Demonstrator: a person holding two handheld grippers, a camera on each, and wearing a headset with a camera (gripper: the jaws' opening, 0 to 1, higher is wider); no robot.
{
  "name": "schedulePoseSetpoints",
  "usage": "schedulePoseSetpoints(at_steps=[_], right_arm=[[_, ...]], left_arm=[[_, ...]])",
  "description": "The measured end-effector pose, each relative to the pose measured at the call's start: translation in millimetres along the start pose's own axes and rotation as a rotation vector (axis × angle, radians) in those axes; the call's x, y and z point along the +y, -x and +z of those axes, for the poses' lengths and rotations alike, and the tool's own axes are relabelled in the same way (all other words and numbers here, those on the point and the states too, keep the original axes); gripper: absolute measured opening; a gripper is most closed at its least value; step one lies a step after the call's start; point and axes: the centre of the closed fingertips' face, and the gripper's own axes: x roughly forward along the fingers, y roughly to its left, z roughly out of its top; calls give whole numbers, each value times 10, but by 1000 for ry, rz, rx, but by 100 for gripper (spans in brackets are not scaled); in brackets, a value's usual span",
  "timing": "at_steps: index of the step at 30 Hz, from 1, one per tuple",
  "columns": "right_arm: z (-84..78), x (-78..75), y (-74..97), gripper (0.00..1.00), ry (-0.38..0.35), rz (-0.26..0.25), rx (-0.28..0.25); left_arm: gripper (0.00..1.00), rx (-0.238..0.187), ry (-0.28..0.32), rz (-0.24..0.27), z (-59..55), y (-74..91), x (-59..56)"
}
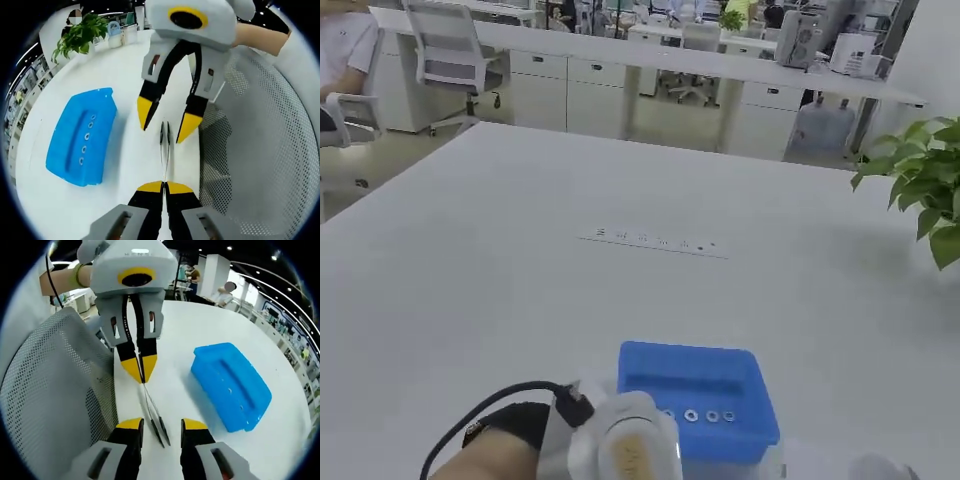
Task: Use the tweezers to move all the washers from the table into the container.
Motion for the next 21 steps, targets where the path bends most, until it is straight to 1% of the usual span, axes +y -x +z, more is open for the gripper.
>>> schedulePoseSetpoints(at_steps=[1, 2, 4, 5, 7, 11, 12, 14, 17, 18, 21], right_arm=[[-61, -1, 77, 27, -28, -21, 5], [-98, 2, 133, 27, -43, -34, 8], [-185, -13, 275, 27, -70, -75, 11], [-227, -33, 373, 27, -90, -108, 8], [-283, -64, 524, 28, -130, -152, -1], [-346, -166, 733, 28, -164, -225, -22], [-358, -202, 783, 28, -180, -246, -37], [-393, -228, 850, 28, -213, -260, -50], [-431, -230, 934, 29, -220, -281, -46], [-436, -216, 969, 29, -223, -285, -49], [-418, -184, 1025, 30, -245, -275, -86]], left_arm=[[0, 19, -1, -5, -12, -10, -4], [0, 26, -4, -5, -11, -19, -3], [0, 57, -15, -9, -27, -39, -10], [0, 79, -23, -11, -42, -52, -12], [0, 104, -32, -11, -60, -79, -11], [0, 116, -15, -36, -61, -115, -46], [0, 126, -19, -40, -69, -131, -53], [0, 155, -36, -39, -94, -134, -59], [0, 167, -41, -29, -65, -142, -60], [0, 172, -30, -27, -57, -146, -53], [0, 176, -15, -14, -49, -157, -39]])
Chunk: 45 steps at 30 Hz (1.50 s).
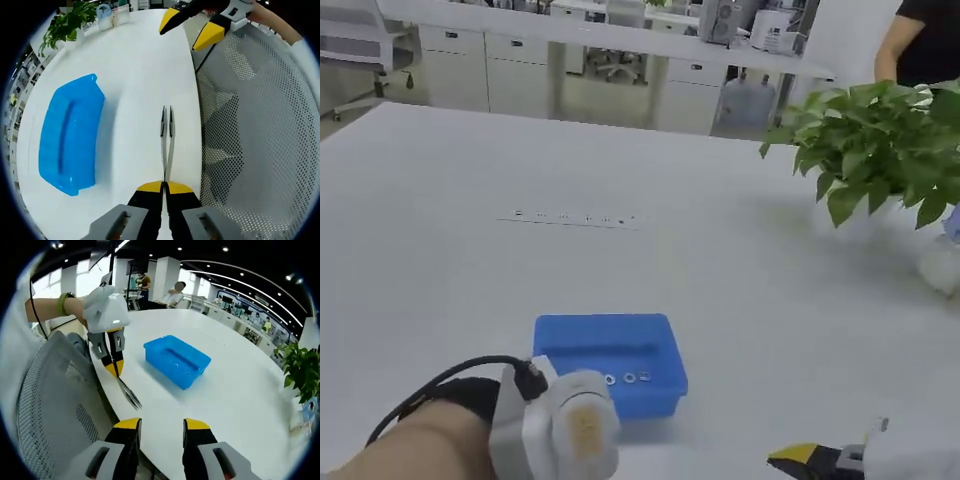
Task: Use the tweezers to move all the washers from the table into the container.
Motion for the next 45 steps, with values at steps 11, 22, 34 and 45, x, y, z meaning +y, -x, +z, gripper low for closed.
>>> schedulePoseSetpoints(at_steps=[11, 22, 34, 45], right_arm=[[200, -64, 44, 34, 44, 85, -111], [562, -429, 73, 58, -263, 50, -418], [594, -974, 402, 79, -417, -204, -602], [696, -1027, 489, 99, -312, -280, -599]], left_arm=[[16, -41, 153, 142, -4, 77, 47], [45, -518, 541, 344, 190, 802, 161], [79, -981, 770, 661, 90, 1798, 338], [99, -1038, 828, 771, -1, 1979, 449]])
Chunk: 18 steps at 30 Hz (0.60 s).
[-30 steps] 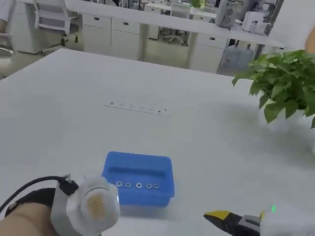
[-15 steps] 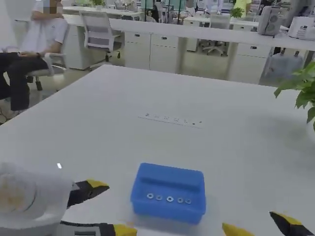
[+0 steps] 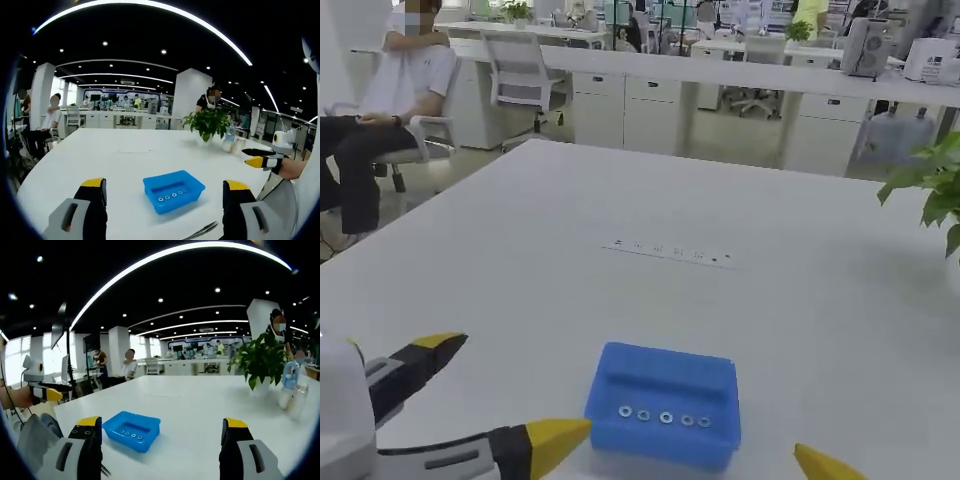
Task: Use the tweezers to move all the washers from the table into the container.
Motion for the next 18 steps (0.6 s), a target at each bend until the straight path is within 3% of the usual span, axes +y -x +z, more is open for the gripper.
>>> schedulePoseSetpoints(at_steps=[7, 18], right_arm=[[65, 18, -36, 99, 3, 0, -7], [-15, 55, -3, 99, -19, 3, 26]], left_arm=[[99, -2, -3, -18, 11, -58, -49], [99, -9, 24, -40, -1, -35, -108]])
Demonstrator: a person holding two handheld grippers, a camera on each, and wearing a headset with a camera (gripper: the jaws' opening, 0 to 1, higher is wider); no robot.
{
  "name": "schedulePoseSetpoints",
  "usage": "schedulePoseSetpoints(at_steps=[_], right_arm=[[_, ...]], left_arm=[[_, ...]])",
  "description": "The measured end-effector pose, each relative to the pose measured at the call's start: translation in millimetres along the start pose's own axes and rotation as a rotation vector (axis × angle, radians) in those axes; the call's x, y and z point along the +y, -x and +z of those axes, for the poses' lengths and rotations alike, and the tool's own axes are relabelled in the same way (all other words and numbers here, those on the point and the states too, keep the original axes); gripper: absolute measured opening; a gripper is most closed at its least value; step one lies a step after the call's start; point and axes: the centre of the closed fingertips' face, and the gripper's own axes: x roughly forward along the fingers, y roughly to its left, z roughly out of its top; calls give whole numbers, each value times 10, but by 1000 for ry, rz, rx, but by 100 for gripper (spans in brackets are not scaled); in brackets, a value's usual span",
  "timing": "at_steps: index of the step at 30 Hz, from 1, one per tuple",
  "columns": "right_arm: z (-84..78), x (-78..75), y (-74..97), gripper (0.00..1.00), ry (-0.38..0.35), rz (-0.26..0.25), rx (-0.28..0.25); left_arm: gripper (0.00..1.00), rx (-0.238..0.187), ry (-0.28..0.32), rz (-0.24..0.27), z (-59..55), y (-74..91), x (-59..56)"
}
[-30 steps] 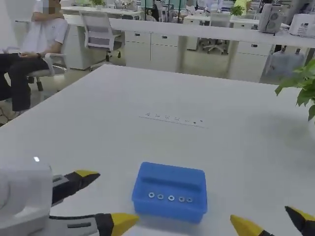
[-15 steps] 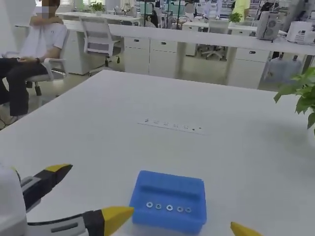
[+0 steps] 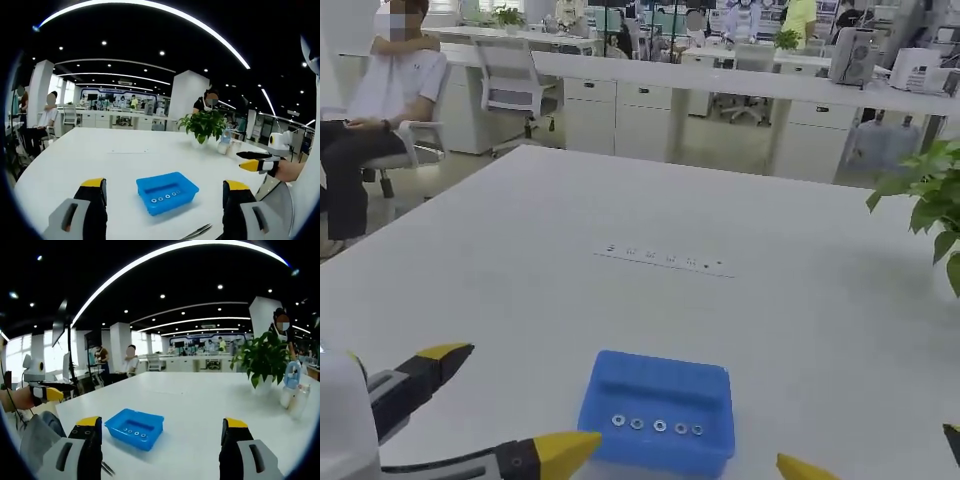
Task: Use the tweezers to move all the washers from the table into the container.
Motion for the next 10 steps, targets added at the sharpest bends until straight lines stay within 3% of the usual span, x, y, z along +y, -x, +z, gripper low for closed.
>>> schedulePoseSetpoints(at_steps=[10], right_arm=[[-101, 19, 2, 97, -15, 1, 40]], left_arm=[[99, 24, -15, 2, -65, 22, 9]])
